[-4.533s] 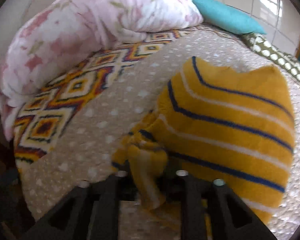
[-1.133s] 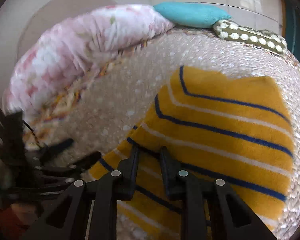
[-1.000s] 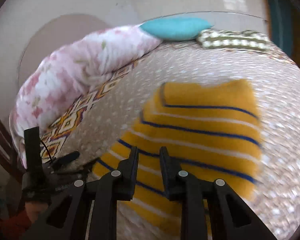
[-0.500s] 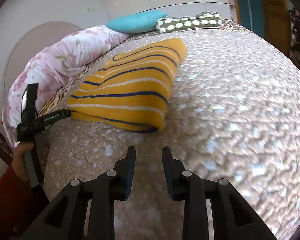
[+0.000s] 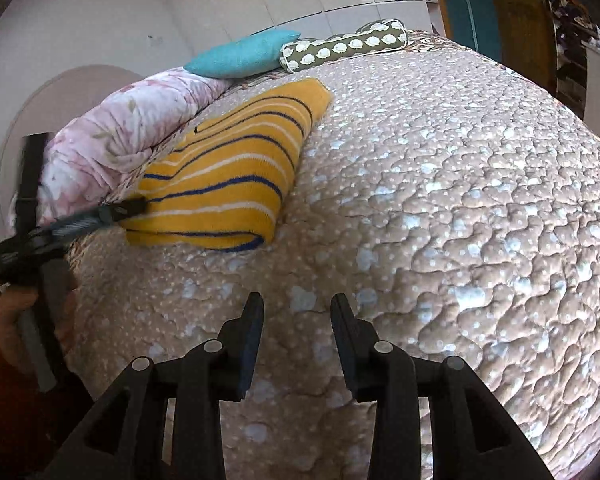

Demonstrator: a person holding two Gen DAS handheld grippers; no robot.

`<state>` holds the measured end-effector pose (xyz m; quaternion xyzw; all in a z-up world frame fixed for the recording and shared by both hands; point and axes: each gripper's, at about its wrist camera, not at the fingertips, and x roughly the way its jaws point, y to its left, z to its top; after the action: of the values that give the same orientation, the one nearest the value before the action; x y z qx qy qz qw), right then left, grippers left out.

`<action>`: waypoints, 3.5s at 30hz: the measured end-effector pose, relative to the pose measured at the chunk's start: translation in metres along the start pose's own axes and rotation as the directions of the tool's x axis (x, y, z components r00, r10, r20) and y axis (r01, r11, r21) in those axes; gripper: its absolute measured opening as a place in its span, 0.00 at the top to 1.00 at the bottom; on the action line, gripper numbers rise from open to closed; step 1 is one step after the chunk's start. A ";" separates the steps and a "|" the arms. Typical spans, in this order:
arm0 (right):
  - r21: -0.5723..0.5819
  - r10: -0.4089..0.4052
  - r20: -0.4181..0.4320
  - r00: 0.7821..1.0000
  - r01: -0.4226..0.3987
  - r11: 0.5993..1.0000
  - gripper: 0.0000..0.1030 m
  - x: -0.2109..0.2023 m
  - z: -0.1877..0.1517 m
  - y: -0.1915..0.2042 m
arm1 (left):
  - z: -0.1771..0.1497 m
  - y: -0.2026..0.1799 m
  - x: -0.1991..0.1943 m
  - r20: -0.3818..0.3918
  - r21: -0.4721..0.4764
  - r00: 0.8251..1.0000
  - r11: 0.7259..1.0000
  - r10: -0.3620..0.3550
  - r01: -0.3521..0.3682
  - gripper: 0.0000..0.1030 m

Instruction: Fold small clothes

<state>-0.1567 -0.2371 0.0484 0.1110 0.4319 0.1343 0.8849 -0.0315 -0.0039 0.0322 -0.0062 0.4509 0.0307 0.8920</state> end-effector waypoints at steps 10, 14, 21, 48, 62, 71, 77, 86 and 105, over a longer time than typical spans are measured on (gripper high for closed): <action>0.066 -0.018 0.003 1.000 0.018 0.998 0.56 -0.003 -0.003 -0.020 | -0.022 0.051 -0.021 -0.066 -0.281 0.990 0.954 -0.124 0.101 0.02; 0.044 -0.030 0.001 1.000 0.030 0.999 0.49 -0.003 -0.003 -0.011 | -0.039 0.043 -0.054 -0.043 -0.285 0.990 0.952 -0.133 0.115 0.02; 0.033 -0.051 0.011 0.999 0.051 0.998 0.48 -0.003 -0.004 -0.008 | -0.060 0.012 -0.087 -0.034 -0.223 0.991 0.968 -0.127 0.117 0.02; 0.033 -0.144 0.016 0.989 0.144 0.989 0.35 -0.006 -0.016 -0.016 | -0.095 -0.057 -0.058 -0.143 -0.042 0.990 0.999 -0.004 -0.002 0.00; -0.029 -0.180 0.021 0.984 0.180 0.983 0.25 0.000 -0.020 -0.007 | -0.096 -0.058 -0.059 -0.121 -0.030 0.993 0.999 0.007 -0.011 0.00; -0.070 -0.193 0.003 0.981 0.193 0.979 0.22 0.002 -0.012 0.000 | -0.097 -0.058 -0.059 -0.121 -0.029 0.993 1.000 0.008 -0.011 0.00; -0.103 -0.093 0.061 0.994 0.099 0.990 0.22 -0.003 0.048 0.020 | -0.097 -0.059 -0.059 -0.121 -0.028 0.993 1.000 0.007 -0.010 0.00; -0.193 -0.032 0.000 0.999 0.031 0.981 0.58 0.063 0.118 0.058 | -0.097 -0.056 -0.059 -0.118 -0.023 0.993 1.000 -0.005 0.002 0.00; -0.069 -0.126 0.099 0.987 0.133 0.989 0.43 -0.008 0.047 0.003 | -0.095 -0.056 -0.077 -0.090 -0.056 0.996 0.998 -0.013 0.008 0.00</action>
<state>-0.1246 -0.2408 0.0840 0.0555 0.3906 0.0870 0.9147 -0.1496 -0.0677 0.0367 -0.0347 0.4895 0.0384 0.8705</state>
